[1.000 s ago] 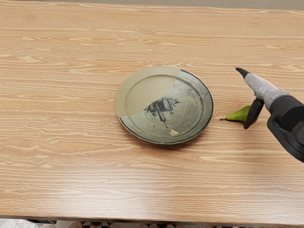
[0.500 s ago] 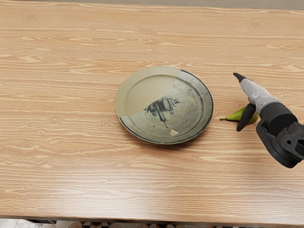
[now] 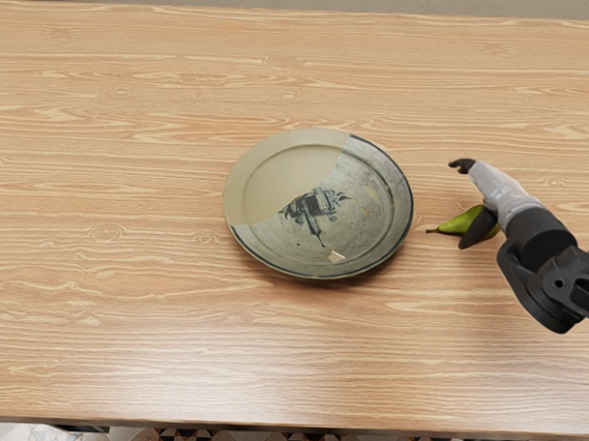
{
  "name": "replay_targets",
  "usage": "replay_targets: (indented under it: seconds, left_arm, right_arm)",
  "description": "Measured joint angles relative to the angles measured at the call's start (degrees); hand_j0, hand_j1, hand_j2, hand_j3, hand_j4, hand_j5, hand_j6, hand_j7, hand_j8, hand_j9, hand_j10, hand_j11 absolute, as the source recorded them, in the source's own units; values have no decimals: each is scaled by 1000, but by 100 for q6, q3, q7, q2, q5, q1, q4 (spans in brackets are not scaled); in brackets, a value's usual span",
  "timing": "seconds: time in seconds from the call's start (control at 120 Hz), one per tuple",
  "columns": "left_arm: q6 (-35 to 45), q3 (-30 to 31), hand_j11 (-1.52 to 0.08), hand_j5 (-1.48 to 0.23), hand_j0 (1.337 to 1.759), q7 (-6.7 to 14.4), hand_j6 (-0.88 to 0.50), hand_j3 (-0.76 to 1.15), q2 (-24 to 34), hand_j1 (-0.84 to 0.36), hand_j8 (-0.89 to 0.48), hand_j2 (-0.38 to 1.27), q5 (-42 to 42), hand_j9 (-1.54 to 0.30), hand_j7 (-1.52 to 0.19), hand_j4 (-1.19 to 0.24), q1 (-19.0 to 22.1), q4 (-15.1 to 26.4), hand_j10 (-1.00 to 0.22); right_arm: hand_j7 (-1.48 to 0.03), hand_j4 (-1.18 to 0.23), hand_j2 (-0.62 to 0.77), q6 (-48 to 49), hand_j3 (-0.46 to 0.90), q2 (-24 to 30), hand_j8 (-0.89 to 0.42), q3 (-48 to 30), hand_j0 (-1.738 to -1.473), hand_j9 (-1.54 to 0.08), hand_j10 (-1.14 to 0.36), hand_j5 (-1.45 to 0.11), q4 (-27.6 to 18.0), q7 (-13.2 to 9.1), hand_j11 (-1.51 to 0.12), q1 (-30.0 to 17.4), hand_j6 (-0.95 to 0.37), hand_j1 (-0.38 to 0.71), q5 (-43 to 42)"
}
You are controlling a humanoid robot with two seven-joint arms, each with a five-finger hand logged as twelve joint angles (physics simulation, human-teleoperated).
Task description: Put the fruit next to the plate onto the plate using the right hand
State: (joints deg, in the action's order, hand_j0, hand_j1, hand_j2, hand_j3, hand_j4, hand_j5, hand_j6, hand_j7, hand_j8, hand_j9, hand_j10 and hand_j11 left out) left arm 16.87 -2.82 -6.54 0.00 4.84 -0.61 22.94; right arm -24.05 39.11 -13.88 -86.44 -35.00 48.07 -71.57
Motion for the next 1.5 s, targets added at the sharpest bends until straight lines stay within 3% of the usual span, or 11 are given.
replay_targets:
  seconds: [1.008, 1.5]
  left_arm:
    - [0, 0, 0, 0, 1658, -1, 0, 0, 0, 349, 0, 0, 0, 0, 0, 0, 0, 0, 0]
    - [0, -1, 0, 0, 1658, 0, 0, 0, 0, 349, 0, 0, 0, 0, 0, 0, 0, 1, 0]
  right_arm:
    - [-503, -391, -72, -7, 0, 56, -394, -9, -1658, -502, -384, -503, 92, 0, -503, -206, -392, 112, 86]
    - [-630, -517, -51, -8, 0, 50, -397, -13, -1657, -618, -394, -599, 92, -5, -634, -219, -500, 220, 122]
